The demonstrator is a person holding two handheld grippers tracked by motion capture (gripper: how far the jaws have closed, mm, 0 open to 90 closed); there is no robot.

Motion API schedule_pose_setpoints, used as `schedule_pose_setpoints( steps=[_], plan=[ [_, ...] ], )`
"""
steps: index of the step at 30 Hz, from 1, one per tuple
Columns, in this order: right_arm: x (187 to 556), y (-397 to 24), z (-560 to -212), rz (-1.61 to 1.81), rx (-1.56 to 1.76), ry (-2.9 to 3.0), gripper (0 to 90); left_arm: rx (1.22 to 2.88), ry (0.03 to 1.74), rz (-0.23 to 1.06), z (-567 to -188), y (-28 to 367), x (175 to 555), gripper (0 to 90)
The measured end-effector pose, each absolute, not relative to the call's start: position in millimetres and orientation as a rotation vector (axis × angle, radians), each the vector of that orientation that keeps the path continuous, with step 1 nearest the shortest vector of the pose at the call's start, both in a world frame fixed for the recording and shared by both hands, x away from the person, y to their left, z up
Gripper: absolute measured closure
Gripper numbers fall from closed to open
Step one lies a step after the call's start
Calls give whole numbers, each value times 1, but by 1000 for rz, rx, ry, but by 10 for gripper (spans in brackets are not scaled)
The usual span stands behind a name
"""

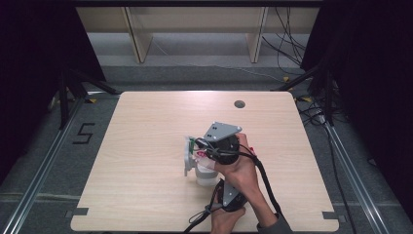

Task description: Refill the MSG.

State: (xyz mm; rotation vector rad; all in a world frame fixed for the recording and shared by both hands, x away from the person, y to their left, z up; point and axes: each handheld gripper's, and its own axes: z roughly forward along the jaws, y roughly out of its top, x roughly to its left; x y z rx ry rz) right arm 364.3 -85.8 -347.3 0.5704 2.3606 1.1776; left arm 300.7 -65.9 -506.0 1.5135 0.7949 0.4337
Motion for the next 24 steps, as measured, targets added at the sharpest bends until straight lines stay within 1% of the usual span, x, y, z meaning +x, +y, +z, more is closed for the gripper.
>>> schedule_pose_setpoints(
  steps=[1,9,10,24],
  plan=[
    [364,-87,-347,1173,591,2366,889,1578,786,468,-506,-61,301,772],
    [365,-87,-347,1185,577,2358,889,1584,781,473,-505,-61,302,773],
    [364,-86,-347,1182,575,2353,889,1492,803,424,-505,-68,301,773],
    [364,-85,-347,1176,573,2359,889,1491,799,423,-506,-67,301,773]
  ],
)
